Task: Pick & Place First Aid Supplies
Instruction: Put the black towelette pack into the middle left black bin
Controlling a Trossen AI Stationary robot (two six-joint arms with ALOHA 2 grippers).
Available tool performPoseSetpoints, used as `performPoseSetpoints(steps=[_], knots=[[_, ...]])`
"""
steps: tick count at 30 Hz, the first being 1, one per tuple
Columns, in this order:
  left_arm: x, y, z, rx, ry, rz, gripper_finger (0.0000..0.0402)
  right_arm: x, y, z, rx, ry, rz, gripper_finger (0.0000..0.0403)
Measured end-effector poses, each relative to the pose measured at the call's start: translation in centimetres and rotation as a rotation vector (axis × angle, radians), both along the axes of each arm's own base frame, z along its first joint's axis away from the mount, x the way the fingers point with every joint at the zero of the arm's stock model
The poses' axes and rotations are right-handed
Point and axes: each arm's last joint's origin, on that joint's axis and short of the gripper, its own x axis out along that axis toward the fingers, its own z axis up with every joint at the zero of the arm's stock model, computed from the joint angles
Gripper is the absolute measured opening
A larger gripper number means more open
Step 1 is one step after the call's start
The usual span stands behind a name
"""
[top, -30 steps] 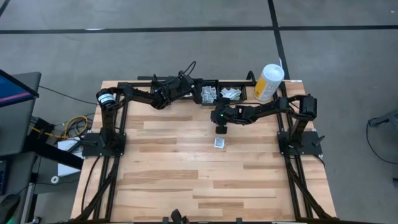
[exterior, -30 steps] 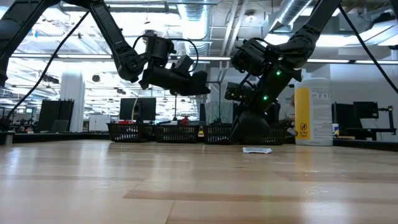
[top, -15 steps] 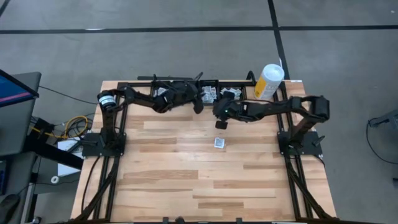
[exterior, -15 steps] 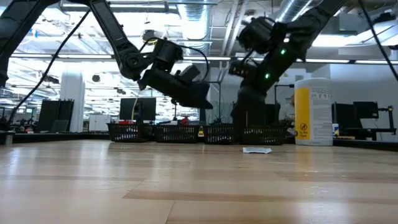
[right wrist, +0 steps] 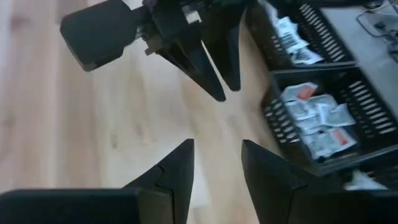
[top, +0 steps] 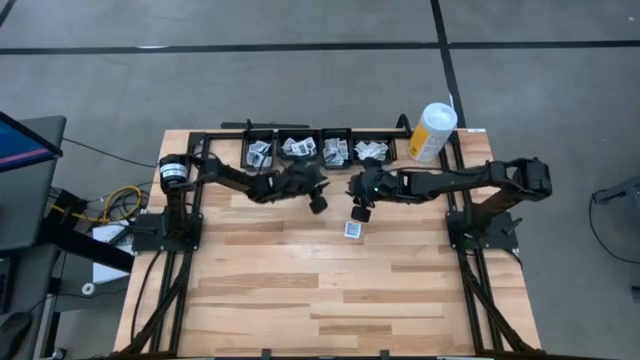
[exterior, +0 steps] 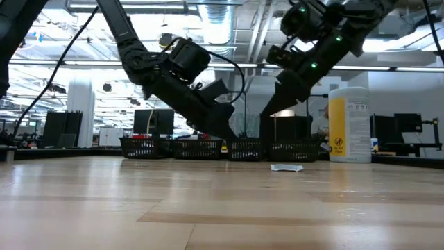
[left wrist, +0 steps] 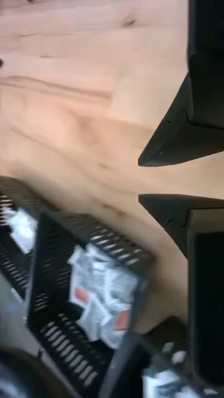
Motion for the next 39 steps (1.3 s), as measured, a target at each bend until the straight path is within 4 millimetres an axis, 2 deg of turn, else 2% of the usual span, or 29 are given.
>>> performPoseSetpoints(steps=[4, 12, 16, 21, 26, 32, 39], knots=[[-1.2, -2.7, -0.3, -0.042, -0.001, -0.031, 0.0083, -0.7, 1.6, -1.3, 0.038, -0.026, 0.015, 0.0128], [-5.2, -9.9, 1.4, -0.121, -0.081, -0.22, 0.0083, -1.7, 5.3, -3.4, 0.163, -0.074, 0.037, 0.0128], [-7.0, -13.1, 1.3, -0.17, -0.107, -0.321, 0.0083, -2.3, 6.9, -4.0, 0.229, -0.076, 0.003, 0.0128], [-8.1, -16.1, 0.7, -0.195, -0.159, -0.424, 0.0083, -2.8, 8.7, -5.1, 0.269, -0.08, -0.029, 0.0128], [-8.5, -18.2, 0.0, -0.195, -0.171, -0.439, 0.0083, -2.8, 9.4, -7.2, 0.231, -0.092, -0.121, 0.0128], [-8.7, -19.4, -0.1, -0.245, -0.196, -0.458, 0.0083, -1.8, 9.8, -10.0, 0.213, -0.111, -0.15, 0.0128], [-9.1, -20.4, 0.0, -0.267, -0.202, -0.491, 0.0083, -0.9, 9.9, -11.4, 0.219, -0.159, -0.158, 0.0135]])
